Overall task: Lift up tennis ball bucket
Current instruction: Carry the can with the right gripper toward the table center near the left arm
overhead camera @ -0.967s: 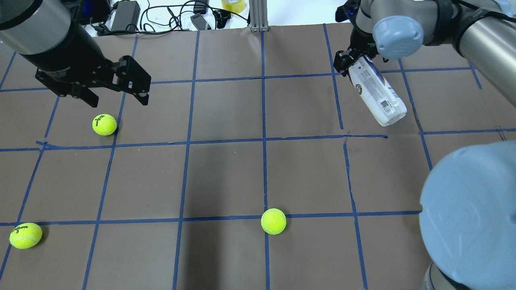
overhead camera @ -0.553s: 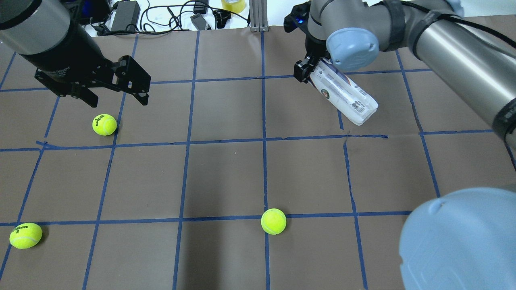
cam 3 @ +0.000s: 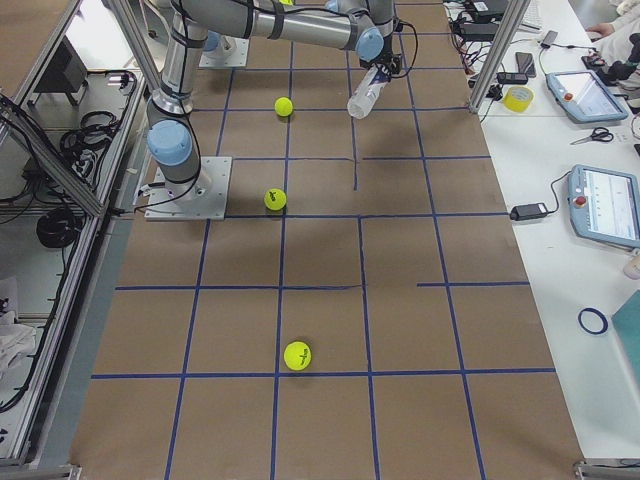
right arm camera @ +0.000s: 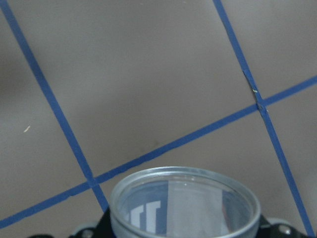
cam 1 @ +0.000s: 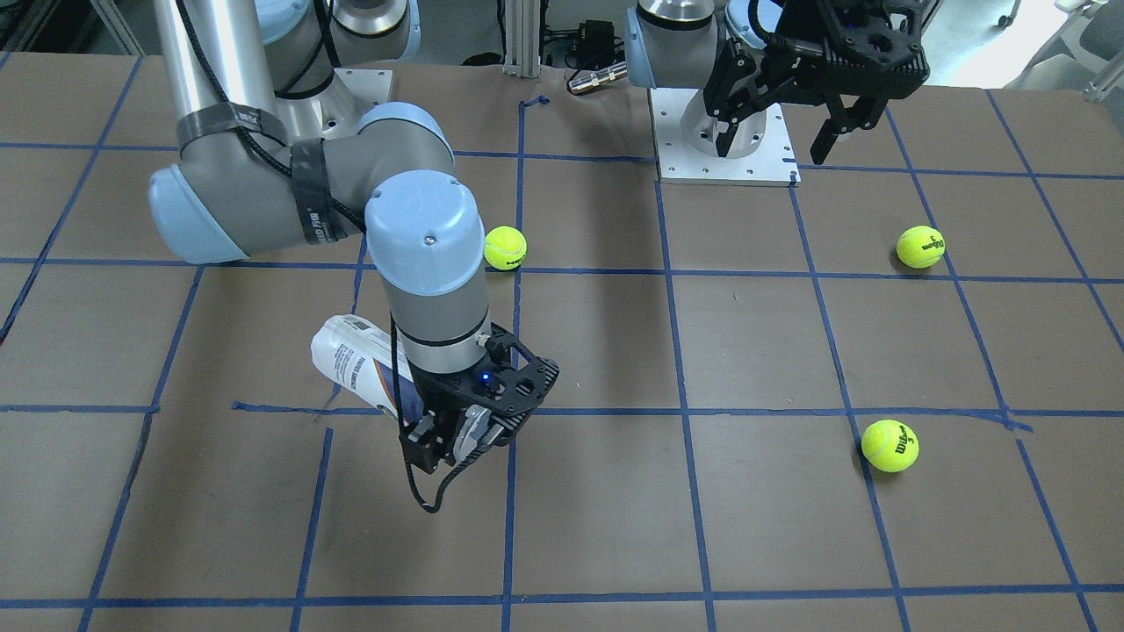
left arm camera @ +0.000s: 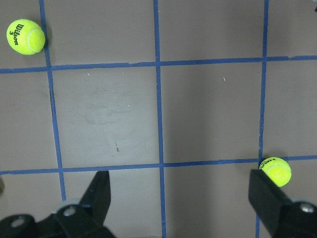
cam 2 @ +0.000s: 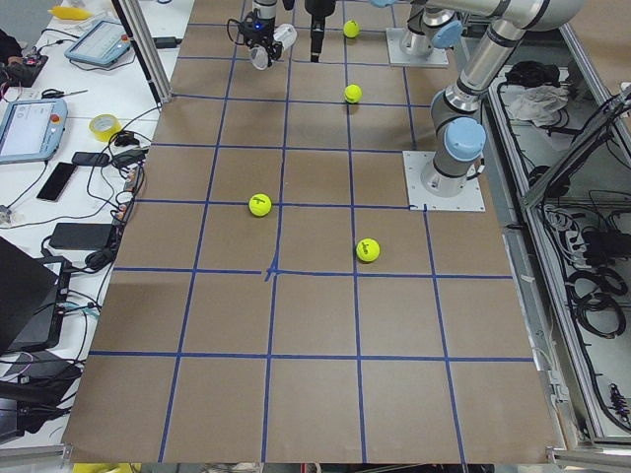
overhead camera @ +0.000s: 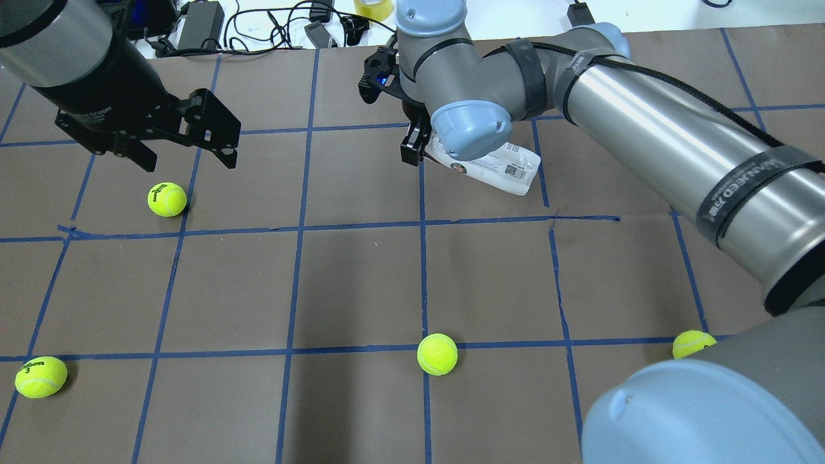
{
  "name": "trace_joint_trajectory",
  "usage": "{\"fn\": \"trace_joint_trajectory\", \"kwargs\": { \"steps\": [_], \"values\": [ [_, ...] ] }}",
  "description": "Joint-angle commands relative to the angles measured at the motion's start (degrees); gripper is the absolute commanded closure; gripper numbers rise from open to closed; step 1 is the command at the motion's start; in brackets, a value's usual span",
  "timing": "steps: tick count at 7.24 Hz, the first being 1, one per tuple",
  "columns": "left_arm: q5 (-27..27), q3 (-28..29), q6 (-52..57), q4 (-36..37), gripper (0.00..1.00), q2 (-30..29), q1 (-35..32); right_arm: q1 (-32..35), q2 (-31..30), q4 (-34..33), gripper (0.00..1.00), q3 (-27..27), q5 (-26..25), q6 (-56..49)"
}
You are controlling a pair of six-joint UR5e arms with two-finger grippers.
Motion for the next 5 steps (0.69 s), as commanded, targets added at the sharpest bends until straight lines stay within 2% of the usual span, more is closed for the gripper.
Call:
{"fn": "trace_joint_trajectory", "kwargs": {
  "steps": [1, 3, 4, 5],
  "values": [
    [-0.08, 0.0, 0.0, 0.17, 0.0, -0.09, 0.0, 5.15, 1.43, -4.24, 0.43, 3.05, 0.04, -8.29],
    [-0.69, 0.0, 0.26, 0.26, 0.0, -0.26, 0.0, 6.3, 2.49, -12.76, 0.43, 7.54, 1.96, -13.62],
    [-1.04, -0.09, 0.35, 0.7, 0.0, -0.44, 0.09, 6.31, 3.19, -14.45, 0.42, 7.47, 3.62, -18.02],
    [-1.13, -0.09, 0.27, 0.27, 0.0, -0.44, 0.09, 6.31, 4.5, -14.81, 0.4, 7.38, 5.12, -17.28]
  ]
}}
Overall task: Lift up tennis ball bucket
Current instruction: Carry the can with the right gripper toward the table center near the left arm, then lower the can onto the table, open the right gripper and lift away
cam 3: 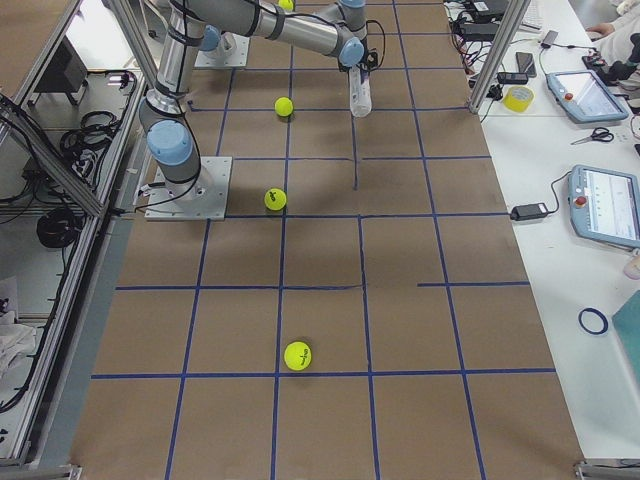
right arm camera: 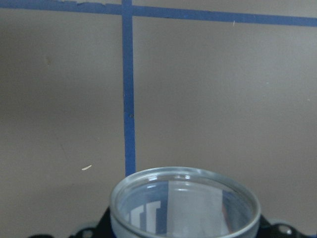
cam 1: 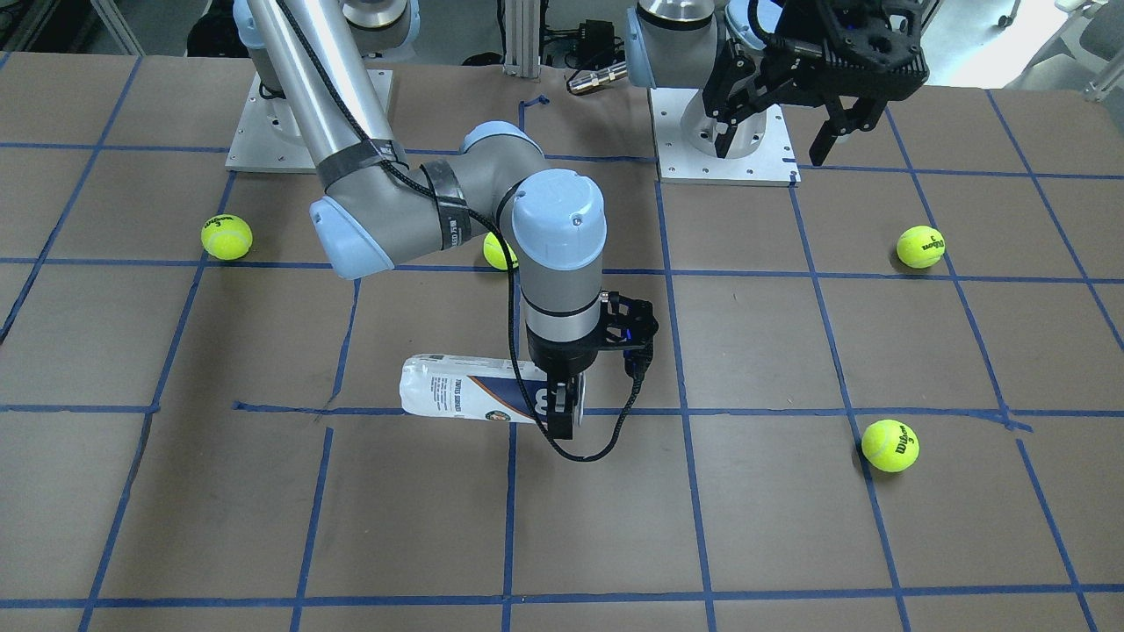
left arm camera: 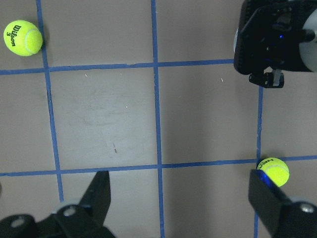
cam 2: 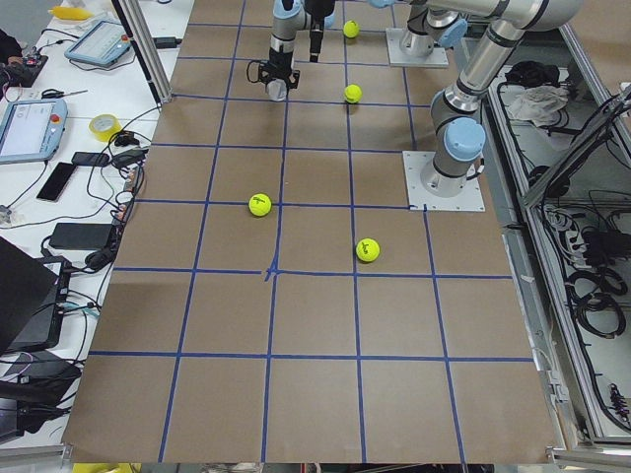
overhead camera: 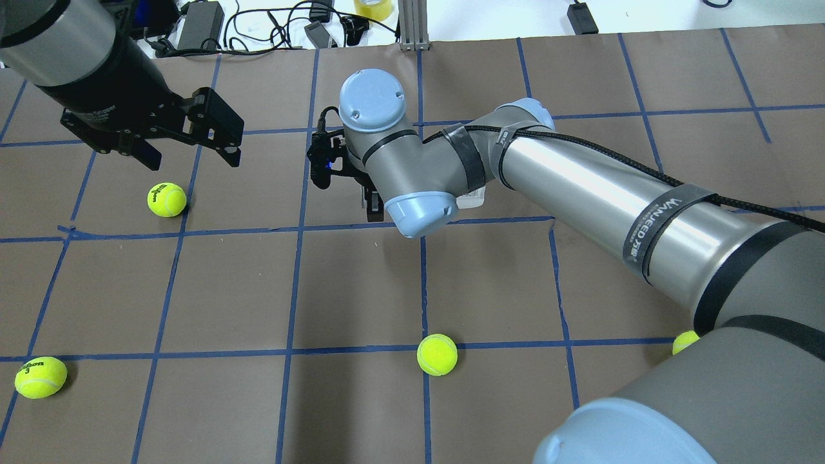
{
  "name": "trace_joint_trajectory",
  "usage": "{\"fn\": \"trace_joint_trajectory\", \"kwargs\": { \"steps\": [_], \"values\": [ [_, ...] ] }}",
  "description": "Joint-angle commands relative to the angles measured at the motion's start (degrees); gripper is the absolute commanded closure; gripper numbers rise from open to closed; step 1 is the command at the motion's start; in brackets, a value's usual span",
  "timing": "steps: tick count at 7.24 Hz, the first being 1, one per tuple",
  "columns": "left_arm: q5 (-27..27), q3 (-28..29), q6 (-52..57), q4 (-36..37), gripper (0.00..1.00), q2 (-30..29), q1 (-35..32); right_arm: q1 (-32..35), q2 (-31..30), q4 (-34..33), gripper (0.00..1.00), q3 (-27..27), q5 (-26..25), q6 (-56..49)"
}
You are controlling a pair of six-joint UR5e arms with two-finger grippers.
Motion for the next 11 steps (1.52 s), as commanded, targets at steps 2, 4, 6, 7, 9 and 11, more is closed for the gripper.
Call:
{"fn": "trace_joint_trajectory", "kwargs": {
  "steps": [2, 4, 6, 7, 9, 11],
  "values": [
    [-0.14, -0.03, 0.08, -0.09, 0.0, -0.34, -0.06, 0.22, 2.1, -3.57, 0.41, 0.17, 3.98, 2.81],
    [0.21, -0.03, 0.16, 0.09, 0.0, -0.6, -0.06, 0.22, 2.8, -3.57, 0.37, -0.01, 4.16, 3.37],
    [0.47, -0.03, 0.16, 0.09, 0.0, -0.61, -0.06, 0.4, 3.77, -6.1, 0.37, -0.36, 4.25, 4.25],
    [0.47, -0.03, 0.16, 0.0, 0.0, -0.61, -0.06, 0.4, 4.73, -6.29, 0.3, -1.32, 4.42, 4.34],
    [0.21, -0.03, 0.25, -0.26, 0.0, -0.78, 0.03, 0.57, 5.62, -6.82, 0.23, -1.85, 4.25, 13.67],
    [-0.14, -0.03, 0.43, -0.35, 0.0, -0.96, 1.34, 0.66, 5.62, -6.47, 0.0, -1.94, 3.9, 14.79]
  ]
}}
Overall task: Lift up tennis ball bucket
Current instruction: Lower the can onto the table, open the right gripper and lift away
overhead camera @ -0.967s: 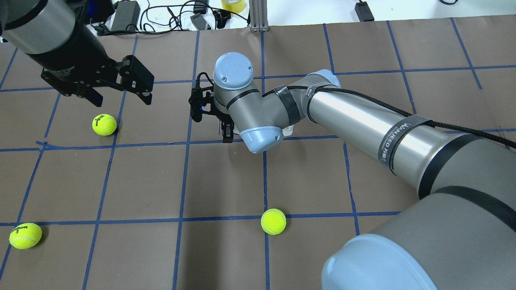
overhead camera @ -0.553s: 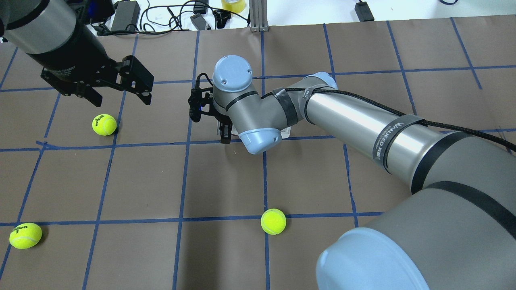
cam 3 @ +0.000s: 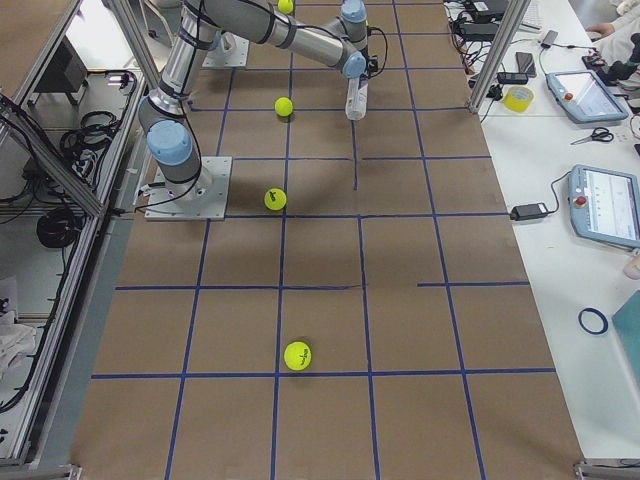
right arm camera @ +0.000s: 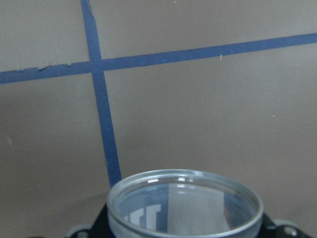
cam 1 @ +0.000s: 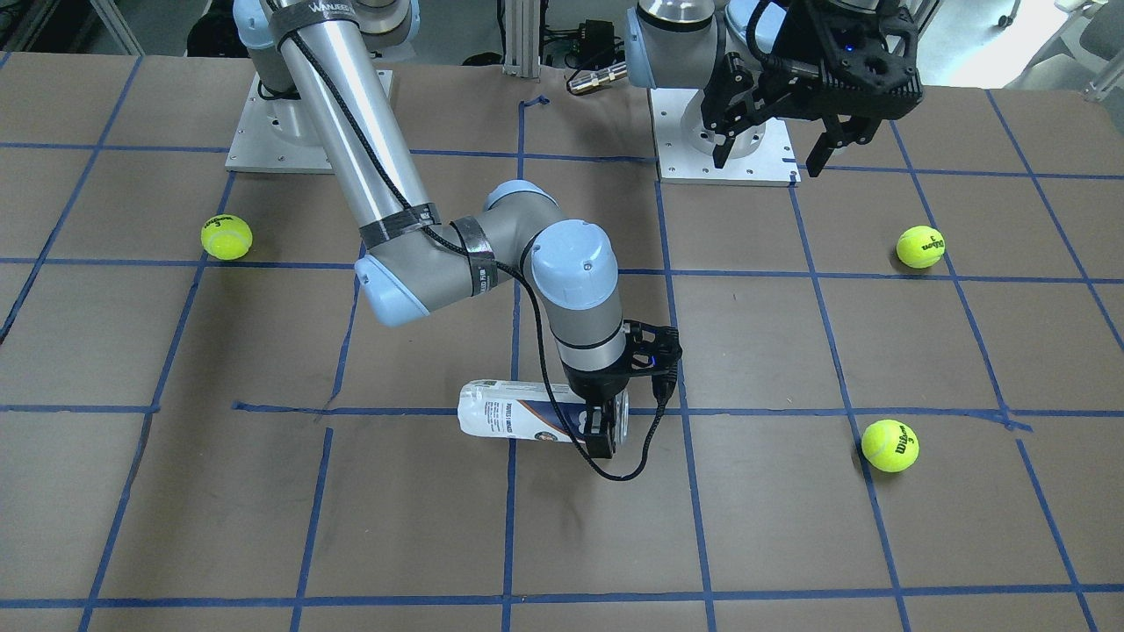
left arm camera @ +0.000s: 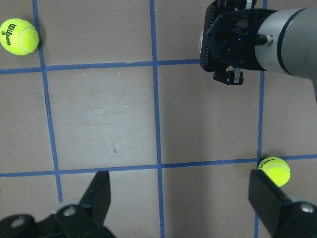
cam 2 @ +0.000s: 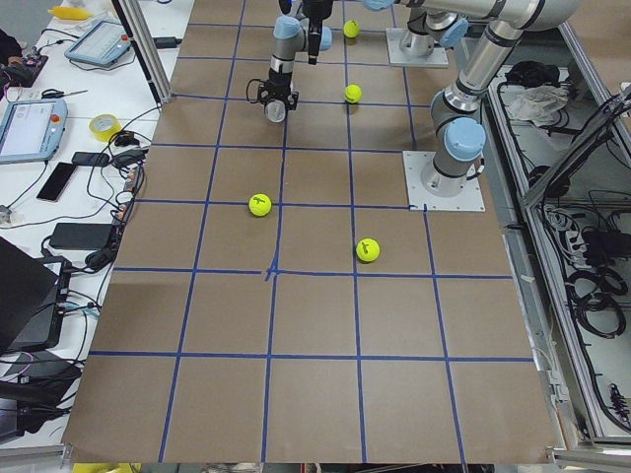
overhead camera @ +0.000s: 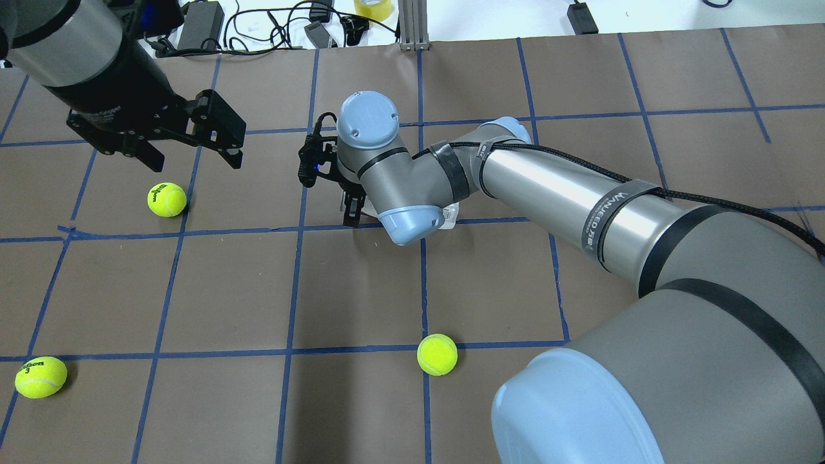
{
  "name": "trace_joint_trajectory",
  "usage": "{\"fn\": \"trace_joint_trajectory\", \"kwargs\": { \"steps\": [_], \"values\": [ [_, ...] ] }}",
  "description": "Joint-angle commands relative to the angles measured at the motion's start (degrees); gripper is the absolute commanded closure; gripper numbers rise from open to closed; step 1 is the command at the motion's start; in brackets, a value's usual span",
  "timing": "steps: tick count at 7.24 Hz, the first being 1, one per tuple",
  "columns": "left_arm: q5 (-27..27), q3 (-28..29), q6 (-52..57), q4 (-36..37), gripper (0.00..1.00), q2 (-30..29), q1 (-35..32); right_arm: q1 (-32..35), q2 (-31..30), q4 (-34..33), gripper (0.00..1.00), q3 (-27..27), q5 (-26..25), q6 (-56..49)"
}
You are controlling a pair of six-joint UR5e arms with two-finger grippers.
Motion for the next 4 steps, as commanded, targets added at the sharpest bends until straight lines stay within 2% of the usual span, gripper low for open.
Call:
{"fn": "trace_joint_trajectory", "kwargs": {
  "steps": [1, 4],
  "values": [
    [-1.8, 0.09, 1.27, -0.08, 0.0, -0.28, 1.57, 0.05, 0.14, 0.42, 0.0, 0.02, -0.7, 1.78],
    [-3.14, 0.35, 2.51, -0.08, 0.0, -0.54, 1.75, -0.04, 0.14, 0.68, 0.0, 0.28, -0.7, 0.72]
  ]
}}
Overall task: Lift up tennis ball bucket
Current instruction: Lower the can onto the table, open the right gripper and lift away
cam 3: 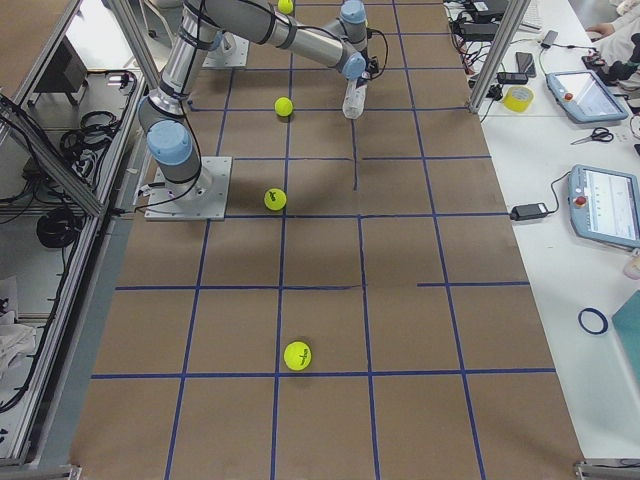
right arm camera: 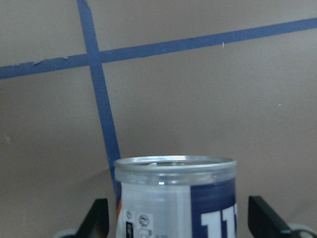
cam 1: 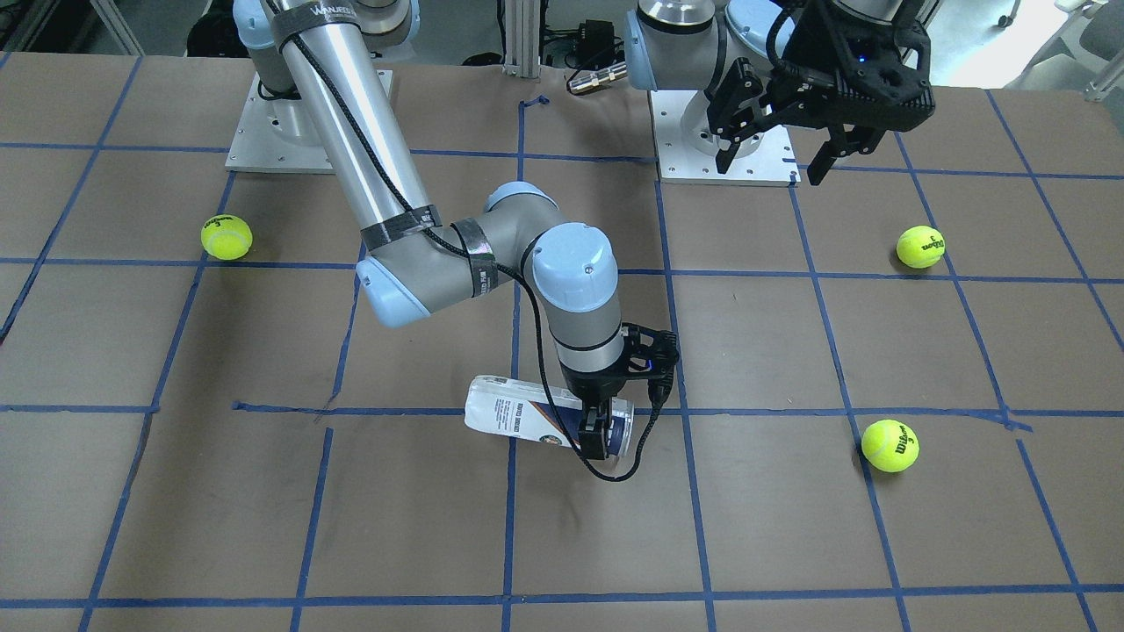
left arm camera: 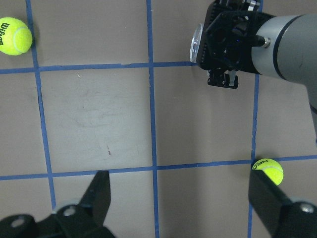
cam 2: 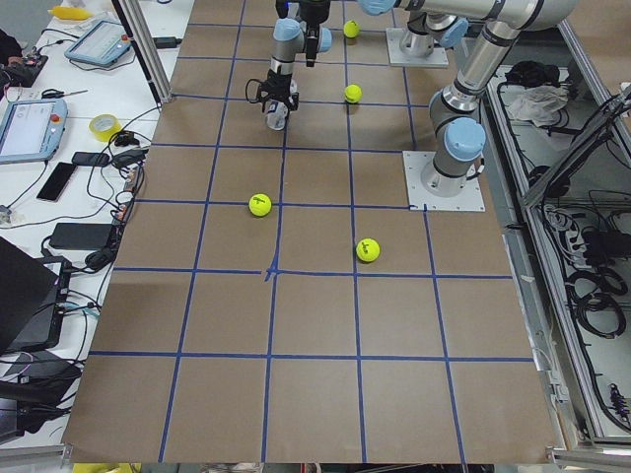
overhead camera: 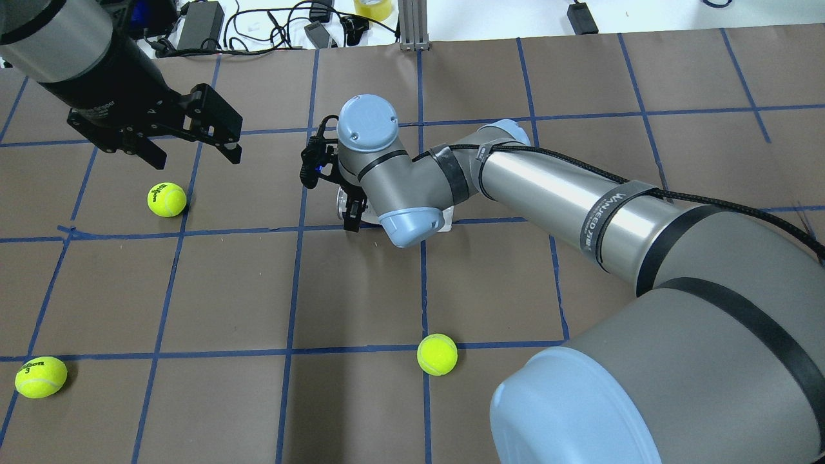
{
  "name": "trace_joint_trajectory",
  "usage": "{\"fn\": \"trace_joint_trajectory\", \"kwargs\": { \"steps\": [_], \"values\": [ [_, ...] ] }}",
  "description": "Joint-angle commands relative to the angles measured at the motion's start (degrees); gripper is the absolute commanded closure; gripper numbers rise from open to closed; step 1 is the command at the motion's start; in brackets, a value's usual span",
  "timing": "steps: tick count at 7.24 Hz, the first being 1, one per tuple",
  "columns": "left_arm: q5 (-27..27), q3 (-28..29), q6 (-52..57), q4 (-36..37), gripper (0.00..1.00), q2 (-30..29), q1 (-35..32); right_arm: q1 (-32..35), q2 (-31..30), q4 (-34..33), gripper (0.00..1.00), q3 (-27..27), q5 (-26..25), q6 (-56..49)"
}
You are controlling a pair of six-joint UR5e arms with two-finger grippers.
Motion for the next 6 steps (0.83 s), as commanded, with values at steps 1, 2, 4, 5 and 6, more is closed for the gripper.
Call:
{"fn": "trace_joint_trajectory", "kwargs": {
  "steps": [1, 2, 4, 5, 6],
  "values": [
    [-0.29, 0.55, 2.45, -0.02, 0.0, -0.45, 0.18, -0.08, -0.1, 0.43, 0.0, -0.3, -0.02, -0.26],
    [-0.64, 0.72, 2.65, -0.02, 0.0, -0.97, 0.18, -0.08, -0.54, 0.69, 0.0, 0.31, 0.67, -0.08],
    [-4.66, 1.08, 7.28, 0.15, 0.0, -2.9, 2.44, -1.21, -2.46, 0.69, 0.0, 0.31, 0.67, -0.08],
    [-7.13, 1.08, 8.52, 0.15, 0.0, -3.87, 4.2, -2.09, -3.08, 0.78, 0.0, 0.41, 0.77, -0.17],
    [-7.76, 0.99, 10.28, 0.59, 0.0, -5.62, 4.4, -2.88, -4.31, 1.22, 0.0, 0.41, 0.77, -0.26]
  ]
}}
